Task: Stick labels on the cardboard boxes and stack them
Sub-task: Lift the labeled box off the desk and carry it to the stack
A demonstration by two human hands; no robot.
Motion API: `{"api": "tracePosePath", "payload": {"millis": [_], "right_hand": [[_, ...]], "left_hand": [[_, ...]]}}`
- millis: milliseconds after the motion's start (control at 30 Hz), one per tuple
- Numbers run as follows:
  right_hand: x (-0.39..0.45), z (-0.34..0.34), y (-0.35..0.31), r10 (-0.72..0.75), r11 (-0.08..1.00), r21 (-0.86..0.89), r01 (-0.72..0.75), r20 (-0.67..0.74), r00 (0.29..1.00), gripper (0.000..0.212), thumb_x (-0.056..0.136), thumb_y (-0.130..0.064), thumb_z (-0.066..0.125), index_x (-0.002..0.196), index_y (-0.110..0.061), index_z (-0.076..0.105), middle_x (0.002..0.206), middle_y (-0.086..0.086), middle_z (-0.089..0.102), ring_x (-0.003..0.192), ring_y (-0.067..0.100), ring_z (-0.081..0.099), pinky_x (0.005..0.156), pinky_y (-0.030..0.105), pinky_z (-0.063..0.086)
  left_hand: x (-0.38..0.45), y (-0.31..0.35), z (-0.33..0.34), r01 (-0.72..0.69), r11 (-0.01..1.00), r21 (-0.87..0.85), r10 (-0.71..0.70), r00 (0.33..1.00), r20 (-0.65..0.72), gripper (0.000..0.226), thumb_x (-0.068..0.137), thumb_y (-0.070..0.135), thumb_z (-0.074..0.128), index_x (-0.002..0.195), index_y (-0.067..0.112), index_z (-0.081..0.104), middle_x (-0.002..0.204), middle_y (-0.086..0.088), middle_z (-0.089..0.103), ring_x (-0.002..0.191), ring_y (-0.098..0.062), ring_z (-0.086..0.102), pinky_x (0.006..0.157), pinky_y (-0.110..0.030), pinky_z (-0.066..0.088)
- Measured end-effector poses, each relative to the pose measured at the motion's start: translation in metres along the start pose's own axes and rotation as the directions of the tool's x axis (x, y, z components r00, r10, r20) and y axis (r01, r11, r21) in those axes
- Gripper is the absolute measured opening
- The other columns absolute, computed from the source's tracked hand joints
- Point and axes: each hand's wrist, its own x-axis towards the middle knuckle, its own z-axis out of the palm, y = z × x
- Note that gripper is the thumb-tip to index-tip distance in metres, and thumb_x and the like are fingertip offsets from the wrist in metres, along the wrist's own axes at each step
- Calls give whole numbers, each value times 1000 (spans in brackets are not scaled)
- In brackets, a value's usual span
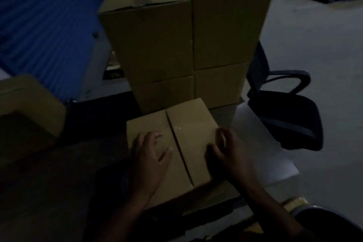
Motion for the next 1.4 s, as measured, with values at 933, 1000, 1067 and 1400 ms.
{"api": "tracePosePath", "payload": {"millis": [933, 1000, 1067, 1400], "right_hand": [[132, 249, -207, -356, 912, -152, 382, 172, 919, 35, 94, -41, 65, 124, -22, 59, 144, 3, 49, 103, 17, 62, 79, 29, 46], [125, 258, -198, -426, 849, -279, 449, 143, 893, 30, 96, -45, 55, 117, -25, 64, 139, 0, 55, 129, 25, 53, 101, 39, 45], [106, 259, -190, -481, 796, -367, 481, 98, 871, 39, 99, -45, 46, 126, -25, 66, 146, -1, 55, 143, 25, 42, 119, 46, 31], [77, 301, -178, -709, 595, -507, 624, 35, 704, 51, 94, -19, 61, 143, -3, 55, 154, 14, 46, 141, 30, 38, 118, 43, 28]], "left_hand": [[180, -268, -199, 283, 957, -62, -283, 959, -1, 65, 90, 27, 85, 145, 6, 58, 165, -12, 38, 153, -28, 36, 117, -30, 32], [182, -279, -192, 266, 960, -84, -265, 964, 20, 66, 91, 31, 83, 148, 8, 56, 169, -10, 33, 155, -26, 34, 113, -27, 29], [169, -280, -191, 207, 974, -92, -212, 976, -51, 67, 93, 37, 80, 148, 12, 54, 168, -7, 33, 152, -23, 36, 112, -28, 30], [138, -290, -147, -276, 874, 399, 323, 945, -54, 42, 99, 21, 71, 140, 13, 67, 149, -3, 62, 143, -24, 54, 121, -57, 36]]}}
